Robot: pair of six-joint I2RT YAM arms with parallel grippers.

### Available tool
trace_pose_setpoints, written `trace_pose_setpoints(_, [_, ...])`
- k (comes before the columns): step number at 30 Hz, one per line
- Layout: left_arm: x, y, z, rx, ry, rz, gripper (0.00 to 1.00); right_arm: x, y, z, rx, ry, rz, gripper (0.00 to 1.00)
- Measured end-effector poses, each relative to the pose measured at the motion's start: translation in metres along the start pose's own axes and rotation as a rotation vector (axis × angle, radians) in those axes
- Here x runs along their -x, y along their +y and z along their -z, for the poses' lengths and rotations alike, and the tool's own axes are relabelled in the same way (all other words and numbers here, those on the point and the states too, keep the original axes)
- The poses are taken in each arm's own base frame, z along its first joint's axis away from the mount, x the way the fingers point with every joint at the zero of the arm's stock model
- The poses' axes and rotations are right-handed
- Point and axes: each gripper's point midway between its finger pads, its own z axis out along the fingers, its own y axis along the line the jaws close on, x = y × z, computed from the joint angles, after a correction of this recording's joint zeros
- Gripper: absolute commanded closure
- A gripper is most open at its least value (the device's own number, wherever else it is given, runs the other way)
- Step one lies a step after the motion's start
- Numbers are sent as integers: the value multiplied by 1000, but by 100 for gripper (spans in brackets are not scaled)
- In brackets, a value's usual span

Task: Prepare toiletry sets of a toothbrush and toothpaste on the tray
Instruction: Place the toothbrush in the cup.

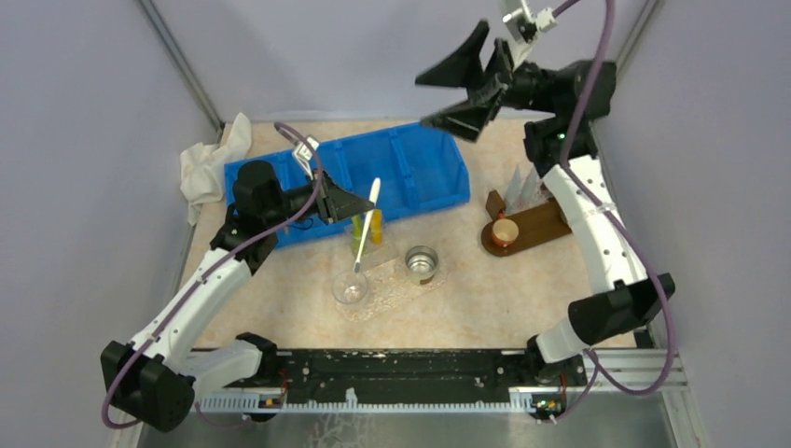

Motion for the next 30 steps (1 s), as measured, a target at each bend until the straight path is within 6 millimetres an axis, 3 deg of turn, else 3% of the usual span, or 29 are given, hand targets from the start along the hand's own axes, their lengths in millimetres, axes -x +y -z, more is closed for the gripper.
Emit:
trace_pose_setpoints(2, [0, 0, 0, -1, 1, 1, 100, 37, -17, -14, -136, -68, 118, 18])
trace_pose_setpoints(5, [-1, -3, 0, -11, 7, 1, 100, 35, -2, -19, -194, -1, 271, 12])
trace_pose_setpoints(10, [-5, -9, -2, -42, 36, 5, 100, -12, 35, 3, -162, 220, 530, 8])
trace_pose_setpoints(18, [-21, -12, -16, -74, 127, 45, 100, -83, 74, 27, -12, 478, 751, 17])
trace_pose_setpoints(23, [-32, -20, -32, -105, 194, 62, 100, -125, 94, 10, 148, 571, 781, 29])
trace_pose_setpoints(27, [-39, -26, -44, -121, 245, 77, 100, -177, 107, -8, 286, 705, 777, 34])
trace_pose_setpoints(30, [-42, -28, -52, -124, 274, 87, 100, -216, 105, -13, 344, 841, 780, 35])
